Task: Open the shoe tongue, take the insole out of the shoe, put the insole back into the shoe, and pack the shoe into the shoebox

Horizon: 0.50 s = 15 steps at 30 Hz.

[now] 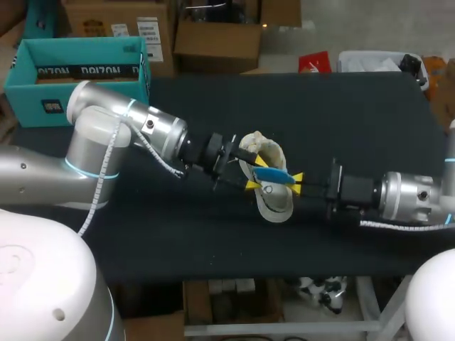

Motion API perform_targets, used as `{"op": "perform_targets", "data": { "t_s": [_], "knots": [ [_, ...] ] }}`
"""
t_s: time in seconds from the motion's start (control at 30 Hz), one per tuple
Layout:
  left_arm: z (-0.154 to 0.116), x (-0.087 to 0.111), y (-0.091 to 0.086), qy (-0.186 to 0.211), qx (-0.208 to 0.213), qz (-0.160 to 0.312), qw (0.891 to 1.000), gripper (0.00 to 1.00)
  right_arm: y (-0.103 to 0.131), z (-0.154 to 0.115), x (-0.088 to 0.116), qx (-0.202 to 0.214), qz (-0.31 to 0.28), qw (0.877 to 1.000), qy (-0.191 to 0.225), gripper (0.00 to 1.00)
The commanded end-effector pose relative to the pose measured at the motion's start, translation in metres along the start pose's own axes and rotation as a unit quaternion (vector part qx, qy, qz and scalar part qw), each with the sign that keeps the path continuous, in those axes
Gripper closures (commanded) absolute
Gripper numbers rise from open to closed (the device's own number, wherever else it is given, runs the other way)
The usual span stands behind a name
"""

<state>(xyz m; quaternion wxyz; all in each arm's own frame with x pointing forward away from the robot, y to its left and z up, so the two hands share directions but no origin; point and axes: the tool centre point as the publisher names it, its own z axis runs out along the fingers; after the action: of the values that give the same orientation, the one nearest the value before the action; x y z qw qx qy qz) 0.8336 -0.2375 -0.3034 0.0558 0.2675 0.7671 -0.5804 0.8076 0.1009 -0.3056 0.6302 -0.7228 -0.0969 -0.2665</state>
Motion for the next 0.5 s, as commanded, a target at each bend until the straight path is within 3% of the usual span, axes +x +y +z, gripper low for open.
{"op": "perform_targets", "data": {
  "t_s": [0.03,0.1,0.27,0.5],
  "knots": [
    [0.0,-0.003,0.004,0.001,-0.002,0.001,1.0,0.49,0.008,-0.004,-0.002,0.008,-0.003,1.0,0.013,1.0],
    [0.0,-0.005,0.006,0.0,-0.004,0.002,1.0,0.47,0.012,-0.005,0.0,0.011,-0.005,1.0,0.018,1.0],
    [0.0,-0.009,0.009,-0.002,-0.008,0.004,1.0,0.58,0.023,-0.005,0.003,0.019,-0.001,1.0,0.022,1.0],
    [0.004,-0.008,0.011,0.012,-0.011,0.006,1.0,0.62,0.025,-0.003,0.006,0.022,-0.002,0.999,0.023,1.0]
  ]
}}
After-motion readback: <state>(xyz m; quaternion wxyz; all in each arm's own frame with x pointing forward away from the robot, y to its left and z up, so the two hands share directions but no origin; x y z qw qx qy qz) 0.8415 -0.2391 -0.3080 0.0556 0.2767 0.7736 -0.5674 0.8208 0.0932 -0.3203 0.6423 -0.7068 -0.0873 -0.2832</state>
